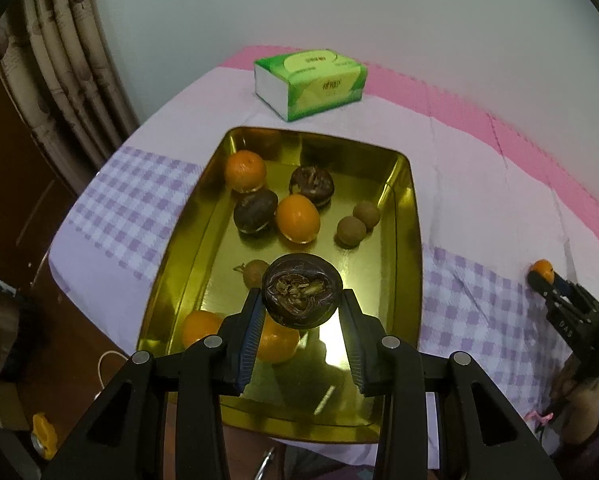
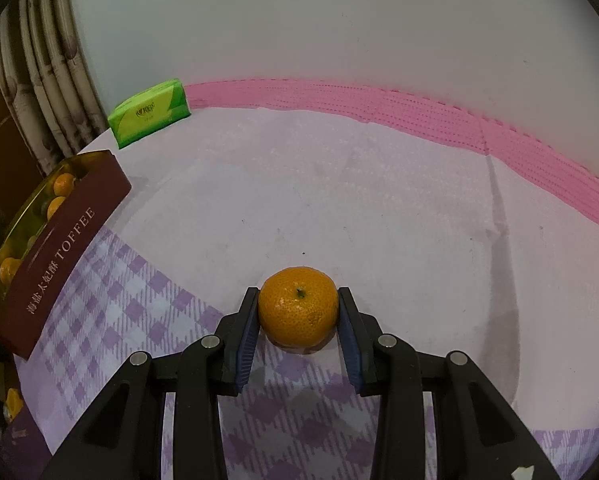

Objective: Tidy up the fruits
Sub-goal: 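Carry the mangosteen in the left gripper toward the tin while the right gripper grasps the loose orange, then lower the mangosteen into the tin and open the left gripper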

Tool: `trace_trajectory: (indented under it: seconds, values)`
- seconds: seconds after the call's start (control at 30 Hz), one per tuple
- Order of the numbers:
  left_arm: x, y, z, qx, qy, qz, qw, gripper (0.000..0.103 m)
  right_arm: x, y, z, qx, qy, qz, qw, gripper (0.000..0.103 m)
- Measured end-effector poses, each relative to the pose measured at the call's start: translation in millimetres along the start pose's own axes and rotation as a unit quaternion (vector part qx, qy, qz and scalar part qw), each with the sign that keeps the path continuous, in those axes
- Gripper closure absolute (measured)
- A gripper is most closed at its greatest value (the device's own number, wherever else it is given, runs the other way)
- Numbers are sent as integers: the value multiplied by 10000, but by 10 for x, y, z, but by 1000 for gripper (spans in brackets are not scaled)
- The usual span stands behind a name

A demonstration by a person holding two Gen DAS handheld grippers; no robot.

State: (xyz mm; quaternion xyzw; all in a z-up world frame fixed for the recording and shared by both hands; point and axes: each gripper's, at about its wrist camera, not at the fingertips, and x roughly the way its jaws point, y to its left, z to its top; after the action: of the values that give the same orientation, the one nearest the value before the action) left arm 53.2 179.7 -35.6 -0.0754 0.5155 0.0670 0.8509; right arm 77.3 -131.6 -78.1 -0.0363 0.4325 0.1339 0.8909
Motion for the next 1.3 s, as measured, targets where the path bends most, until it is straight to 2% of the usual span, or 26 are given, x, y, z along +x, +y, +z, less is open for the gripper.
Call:
trace_trajectory:
  seconds: [0.17,0.6,1.3]
  values:
    - [125,-45,-12,91,28,79,9999,64,-4,8,3,-20,17,-20,10000,69]
    - [188,-172,-22,514,-213,298,9980,64,12,32,7,-98,33,-103,9999,68]
    - [363,-272,-40,818,-125,374,9959,64,15,32,11,-108,32,-102,9999,68]
